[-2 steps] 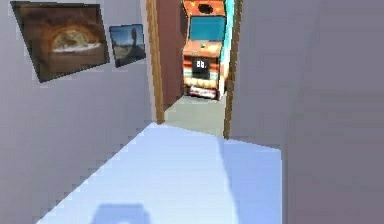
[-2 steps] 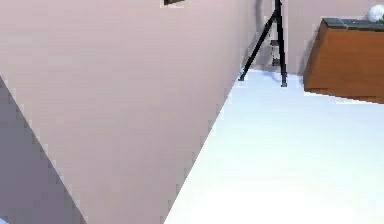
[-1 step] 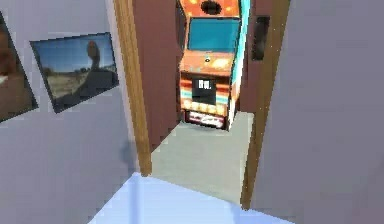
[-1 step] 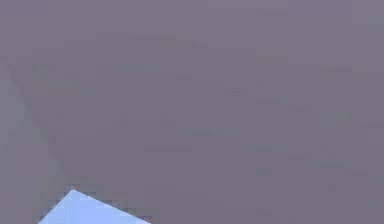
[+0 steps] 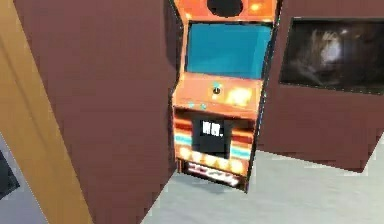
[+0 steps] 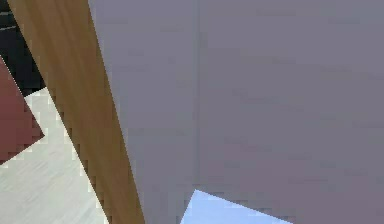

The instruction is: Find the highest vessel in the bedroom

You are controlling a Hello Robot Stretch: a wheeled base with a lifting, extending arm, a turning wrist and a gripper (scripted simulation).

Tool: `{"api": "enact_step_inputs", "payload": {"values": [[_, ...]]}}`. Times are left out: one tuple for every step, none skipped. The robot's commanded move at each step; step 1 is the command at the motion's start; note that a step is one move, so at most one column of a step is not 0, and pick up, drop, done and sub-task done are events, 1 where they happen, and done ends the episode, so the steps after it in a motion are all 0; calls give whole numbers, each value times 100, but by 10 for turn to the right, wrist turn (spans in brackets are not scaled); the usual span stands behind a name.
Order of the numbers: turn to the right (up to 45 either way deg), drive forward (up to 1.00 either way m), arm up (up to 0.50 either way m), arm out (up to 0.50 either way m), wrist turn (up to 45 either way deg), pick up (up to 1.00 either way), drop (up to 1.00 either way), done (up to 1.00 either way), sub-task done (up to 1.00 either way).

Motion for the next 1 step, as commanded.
{"api": "enact_step_inputs", "payload": {"values": [[60,0,0,0,0,0,0,0,0]]}}
